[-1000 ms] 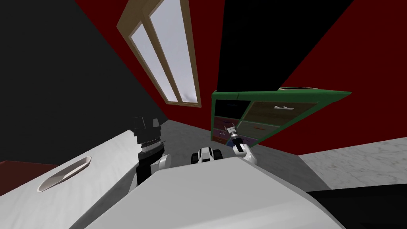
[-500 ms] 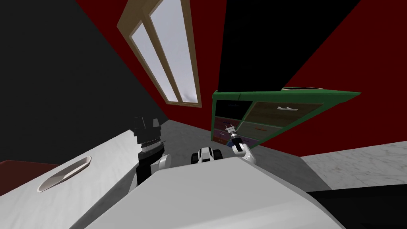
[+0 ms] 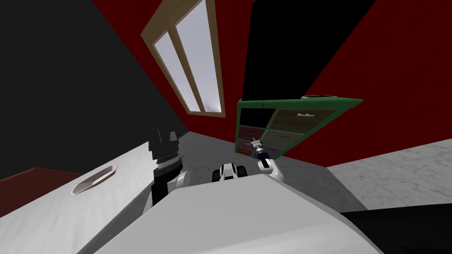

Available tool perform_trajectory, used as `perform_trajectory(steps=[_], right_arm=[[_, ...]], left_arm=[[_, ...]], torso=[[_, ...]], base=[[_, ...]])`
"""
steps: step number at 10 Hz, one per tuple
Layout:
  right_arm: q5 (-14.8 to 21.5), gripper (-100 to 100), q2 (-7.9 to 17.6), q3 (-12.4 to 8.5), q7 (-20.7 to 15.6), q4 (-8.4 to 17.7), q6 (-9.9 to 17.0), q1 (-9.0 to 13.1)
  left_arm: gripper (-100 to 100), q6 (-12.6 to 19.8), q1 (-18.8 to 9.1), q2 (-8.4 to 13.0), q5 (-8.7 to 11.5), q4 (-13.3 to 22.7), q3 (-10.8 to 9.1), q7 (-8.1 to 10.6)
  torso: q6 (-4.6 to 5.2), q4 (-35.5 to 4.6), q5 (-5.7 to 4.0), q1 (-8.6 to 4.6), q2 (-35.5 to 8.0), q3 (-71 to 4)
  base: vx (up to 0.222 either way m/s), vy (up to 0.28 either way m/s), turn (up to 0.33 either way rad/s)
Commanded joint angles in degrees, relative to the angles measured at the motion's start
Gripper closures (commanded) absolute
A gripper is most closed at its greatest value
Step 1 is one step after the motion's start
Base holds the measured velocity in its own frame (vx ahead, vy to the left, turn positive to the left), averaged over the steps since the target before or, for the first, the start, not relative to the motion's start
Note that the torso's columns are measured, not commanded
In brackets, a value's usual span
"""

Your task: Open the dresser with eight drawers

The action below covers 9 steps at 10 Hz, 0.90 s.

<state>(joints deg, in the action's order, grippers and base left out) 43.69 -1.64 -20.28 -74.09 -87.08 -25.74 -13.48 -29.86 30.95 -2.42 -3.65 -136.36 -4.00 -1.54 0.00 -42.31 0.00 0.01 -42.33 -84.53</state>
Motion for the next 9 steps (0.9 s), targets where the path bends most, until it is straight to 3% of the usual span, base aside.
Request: perform_trajectory(steps=[1,5,9], right_arm=[[0.2,-100,2.3,-0.1,-0.2,-0.2,0.1,-0.1],[0.9,-100,8.0,-0.7,-1.4,-0.8,0.2,-0.6],[2.6,-100,11.5,-1.9,-4.0,-2.2,0.5,-1.6]], left_arm=[[0,0.0,0.0,0.0,0.0,0.0,-0.01,0.00],[0,0.0,0.0,0.0,0.0,0.0,-0.02,0.00],[0,0.0,0.0,0.0,0.0,0.0,-0.02,0.00]], torso=[[0.00,0.1,-0.05,-0.22,0.4,-0.2],[0.00,0.0,0.00,-0.01,0.1,-0.1],[0.00,0.0,0.00,0.02,0.1,0.0]], base=[[-0.016,0.016,-0.006],[0.033,0.002,-0.010],[0.044,0.015,-0.020]])
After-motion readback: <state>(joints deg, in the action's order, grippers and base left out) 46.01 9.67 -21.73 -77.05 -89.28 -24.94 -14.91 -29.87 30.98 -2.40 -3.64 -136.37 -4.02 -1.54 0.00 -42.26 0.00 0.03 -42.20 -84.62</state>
